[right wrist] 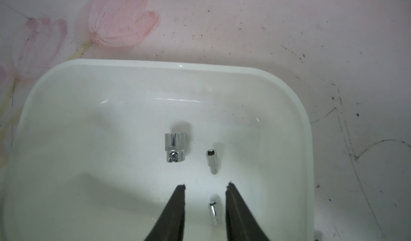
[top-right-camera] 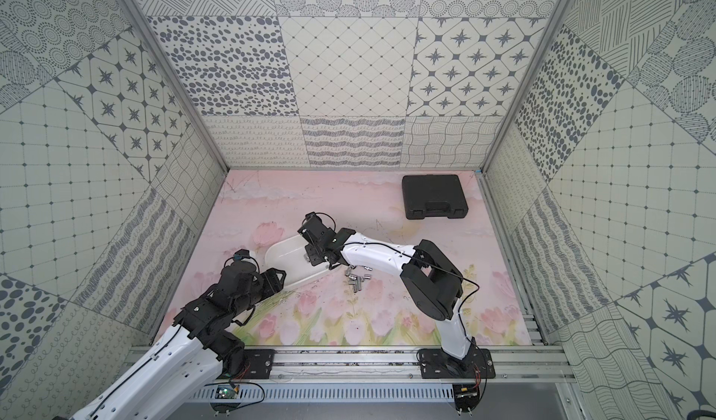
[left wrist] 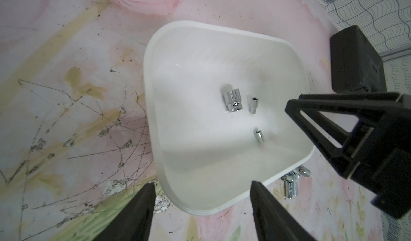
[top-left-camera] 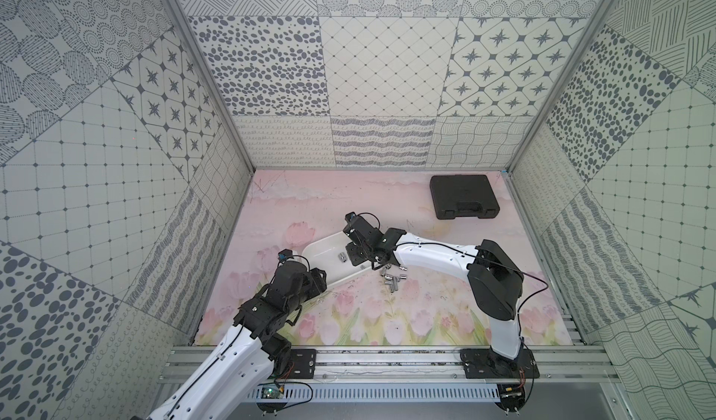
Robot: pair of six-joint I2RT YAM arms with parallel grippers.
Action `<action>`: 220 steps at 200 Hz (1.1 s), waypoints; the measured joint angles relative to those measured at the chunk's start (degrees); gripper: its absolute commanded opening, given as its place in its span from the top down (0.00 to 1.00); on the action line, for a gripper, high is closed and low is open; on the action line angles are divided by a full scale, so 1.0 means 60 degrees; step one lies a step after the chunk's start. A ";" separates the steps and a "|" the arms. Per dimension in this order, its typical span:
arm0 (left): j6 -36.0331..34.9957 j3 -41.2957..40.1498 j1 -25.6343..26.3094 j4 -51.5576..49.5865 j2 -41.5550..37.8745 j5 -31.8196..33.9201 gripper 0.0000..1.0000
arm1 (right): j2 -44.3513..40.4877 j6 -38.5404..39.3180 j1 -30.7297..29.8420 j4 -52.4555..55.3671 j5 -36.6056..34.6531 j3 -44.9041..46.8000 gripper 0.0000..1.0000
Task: Put the socket on the desktop into the storage box
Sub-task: Pick up the socket head from the center of the board.
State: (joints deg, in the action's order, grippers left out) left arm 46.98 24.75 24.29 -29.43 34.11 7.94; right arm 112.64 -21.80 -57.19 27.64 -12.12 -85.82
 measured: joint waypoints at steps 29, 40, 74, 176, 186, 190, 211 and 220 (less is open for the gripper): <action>0.0000 0.0000 0.0000 0.0000 0.0007 0.0000 0.28 | -0.0590 0.0255 0.0000 0.0000 -0.0200 0.0226 0.55; 0.0000 0.0000 0.0000 0.0000 0.0011 0.0000 0.28 | -0.1144 0.0397 0.0000 -0.0022 -0.0368 0.0612 0.54; 0.0000 0.0000 0.0000 0.0000 0.0025 -0.0004 0.28 | -0.3333 0.0794 0.0142 -0.0244 -0.1020 0.2317 0.53; -0.0004 0.0000 0.0000 0.0000 0.0168 0.0022 0.28 | -0.5191 0.0827 0.1606 -0.0470 -0.0659 0.6251 0.53; -0.0004 0.0000 0.0000 0.0000 0.0200 0.0018 0.28 | -0.4994 0.0845 0.1606 -0.0568 -0.0586 0.6237 0.54; -0.0004 0.0000 0.0000 0.0000 0.0215 0.0018 0.28 | -0.4914 0.0852 0.1606 -0.0586 -0.0576 0.6226 0.54; -0.0004 0.0000 0.0000 0.0000 0.0255 0.0015 0.28 | -0.4324 0.0947 0.1606 -0.0750 -0.0433 0.6102 0.54; -0.0004 0.0000 0.0000 0.0000 0.0255 0.0011 0.28 | -0.4102 0.0973 0.1606 -0.0809 -0.0397 0.6043 0.54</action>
State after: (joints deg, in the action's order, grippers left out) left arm 46.96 24.75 24.29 -29.43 35.64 8.01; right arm 88.03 -15.97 -47.55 22.79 -14.50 -49.56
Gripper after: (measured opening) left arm 0.722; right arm 0.464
